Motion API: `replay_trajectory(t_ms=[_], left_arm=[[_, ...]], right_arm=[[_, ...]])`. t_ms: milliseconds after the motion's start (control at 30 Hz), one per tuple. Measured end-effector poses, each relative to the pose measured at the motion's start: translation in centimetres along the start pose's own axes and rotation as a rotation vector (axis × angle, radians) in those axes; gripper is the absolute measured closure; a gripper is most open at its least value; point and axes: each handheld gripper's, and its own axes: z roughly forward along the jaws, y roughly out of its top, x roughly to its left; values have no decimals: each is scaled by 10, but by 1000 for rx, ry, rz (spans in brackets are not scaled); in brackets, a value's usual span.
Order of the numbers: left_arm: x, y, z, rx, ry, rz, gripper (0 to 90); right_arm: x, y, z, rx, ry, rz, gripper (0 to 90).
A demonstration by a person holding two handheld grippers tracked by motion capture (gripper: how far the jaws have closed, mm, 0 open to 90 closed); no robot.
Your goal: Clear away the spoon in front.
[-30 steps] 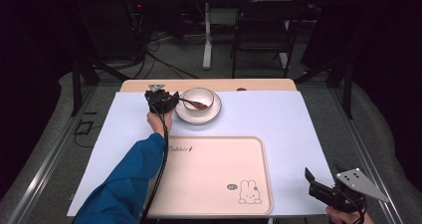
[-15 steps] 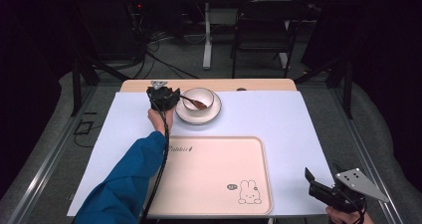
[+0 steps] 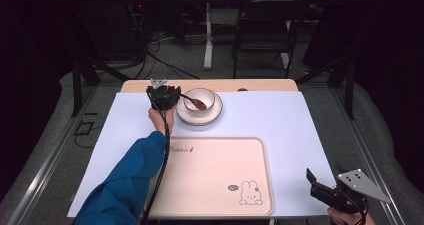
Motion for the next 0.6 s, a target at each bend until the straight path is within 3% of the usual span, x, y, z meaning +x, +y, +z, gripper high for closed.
replay_trajectory(t_ms=[333,600], left_arm=[[-1,5,-5,-12,-50,6,764],[-7,12,-9,-28,-81,34,815]], right_arm=[[1,0,0,2,0,9,142],[1,0,0,1,0,8,142]])
